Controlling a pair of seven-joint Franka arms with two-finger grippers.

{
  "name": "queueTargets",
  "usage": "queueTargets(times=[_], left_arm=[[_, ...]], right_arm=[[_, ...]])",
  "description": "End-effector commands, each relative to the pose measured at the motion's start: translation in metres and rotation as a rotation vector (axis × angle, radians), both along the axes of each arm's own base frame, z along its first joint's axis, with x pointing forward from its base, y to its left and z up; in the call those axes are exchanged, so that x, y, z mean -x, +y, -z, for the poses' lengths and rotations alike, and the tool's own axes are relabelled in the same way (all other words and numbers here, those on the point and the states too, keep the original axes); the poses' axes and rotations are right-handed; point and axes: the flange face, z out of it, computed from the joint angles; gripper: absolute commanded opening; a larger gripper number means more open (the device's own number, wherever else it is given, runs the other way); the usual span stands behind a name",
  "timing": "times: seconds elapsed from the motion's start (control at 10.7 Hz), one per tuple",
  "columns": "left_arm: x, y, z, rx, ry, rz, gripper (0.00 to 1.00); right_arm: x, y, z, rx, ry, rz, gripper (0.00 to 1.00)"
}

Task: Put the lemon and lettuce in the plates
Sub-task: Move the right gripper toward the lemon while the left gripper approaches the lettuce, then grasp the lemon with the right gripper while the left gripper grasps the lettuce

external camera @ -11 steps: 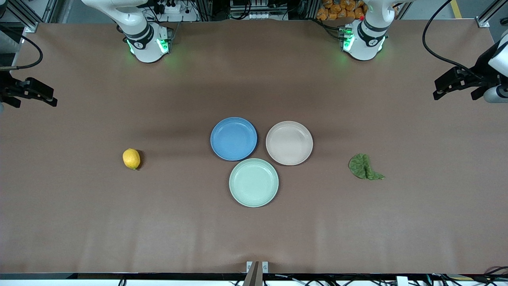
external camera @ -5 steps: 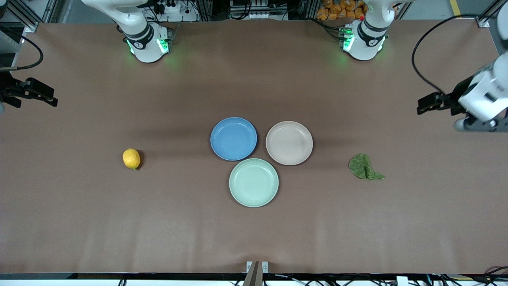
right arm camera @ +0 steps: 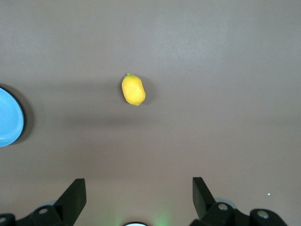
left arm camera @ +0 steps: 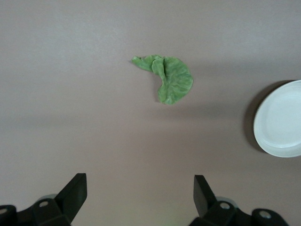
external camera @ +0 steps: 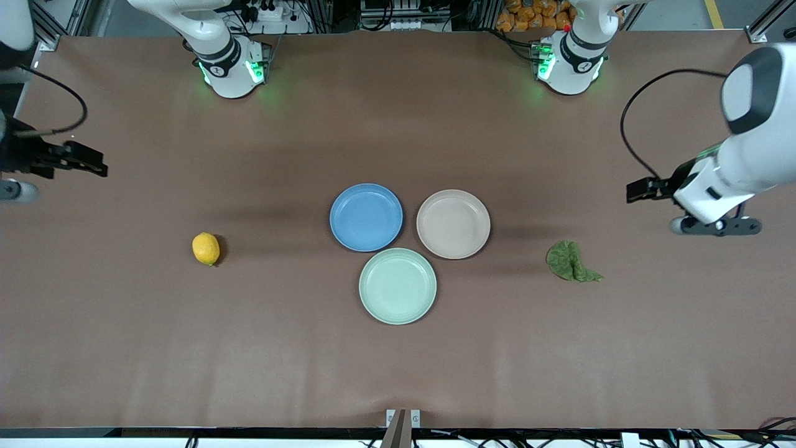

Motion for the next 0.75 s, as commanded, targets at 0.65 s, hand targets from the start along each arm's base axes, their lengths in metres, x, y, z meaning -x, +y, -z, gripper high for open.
queueTargets(times=[0.65], left_arm=[[-0.022, -0.038, 0.166, -0.028, 0.009, -0.140, 1.00]], right_arm=[[-0.036, 0.022, 0.194, -0.025, -0.022, -0.012, 1.00]])
